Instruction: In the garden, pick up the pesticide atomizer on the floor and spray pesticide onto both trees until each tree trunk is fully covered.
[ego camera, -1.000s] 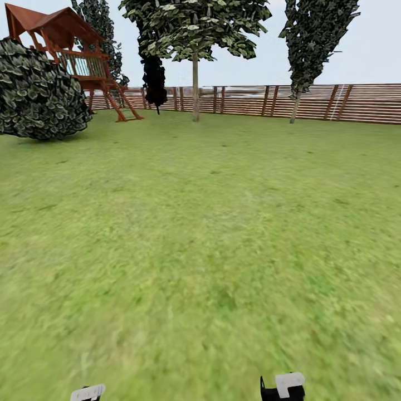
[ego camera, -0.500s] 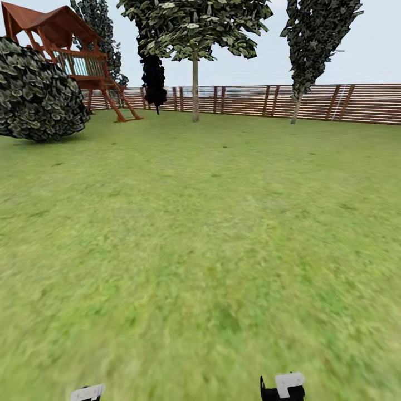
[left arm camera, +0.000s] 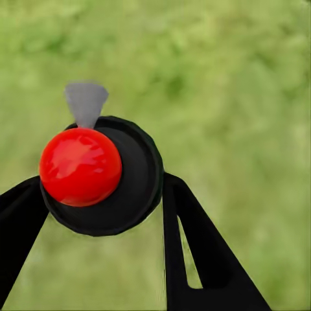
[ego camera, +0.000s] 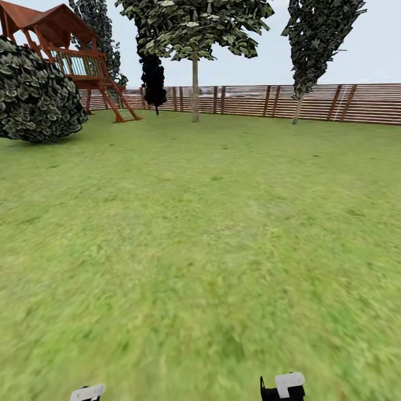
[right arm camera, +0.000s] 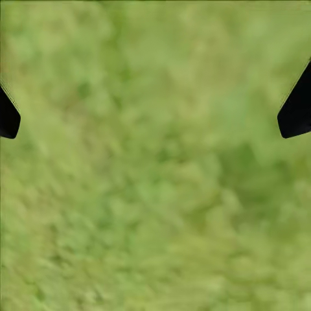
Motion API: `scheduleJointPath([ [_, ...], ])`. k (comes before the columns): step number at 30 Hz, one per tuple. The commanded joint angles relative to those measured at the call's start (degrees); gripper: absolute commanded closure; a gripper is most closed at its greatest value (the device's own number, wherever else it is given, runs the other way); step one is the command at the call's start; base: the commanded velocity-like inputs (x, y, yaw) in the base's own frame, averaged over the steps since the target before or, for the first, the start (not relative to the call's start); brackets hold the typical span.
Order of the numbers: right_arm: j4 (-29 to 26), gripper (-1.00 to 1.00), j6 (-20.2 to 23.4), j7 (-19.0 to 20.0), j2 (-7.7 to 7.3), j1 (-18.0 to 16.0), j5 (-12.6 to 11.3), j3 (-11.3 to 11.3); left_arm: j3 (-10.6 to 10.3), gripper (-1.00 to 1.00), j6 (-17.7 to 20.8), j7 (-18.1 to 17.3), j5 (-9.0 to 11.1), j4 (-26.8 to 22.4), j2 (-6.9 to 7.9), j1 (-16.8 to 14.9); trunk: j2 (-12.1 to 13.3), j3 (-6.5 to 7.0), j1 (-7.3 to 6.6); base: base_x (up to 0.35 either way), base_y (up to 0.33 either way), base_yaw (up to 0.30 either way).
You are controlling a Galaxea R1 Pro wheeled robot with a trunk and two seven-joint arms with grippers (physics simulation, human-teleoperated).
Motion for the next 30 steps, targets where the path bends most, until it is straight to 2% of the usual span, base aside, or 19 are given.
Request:
scheduleJointPath([
  [1,0.1,-1.00,0.0,-0.6,0.01,0.0,0.3,0.4,-0.4,1.00,-0.2,-0.2,0.6,0.0,0.00,0.0,0.0,-0.05,0.03,0.338,0.000,0.000],
  [30,0.0,-1.00,0.0,-0.6,0.11,0.0,0.3,0.4,-0.5,1.00,-0.2,-0.2,0.3,0.0,-0.05,0.0,0.0,-0.05,0.03,0.338,0.000,0.000],
])
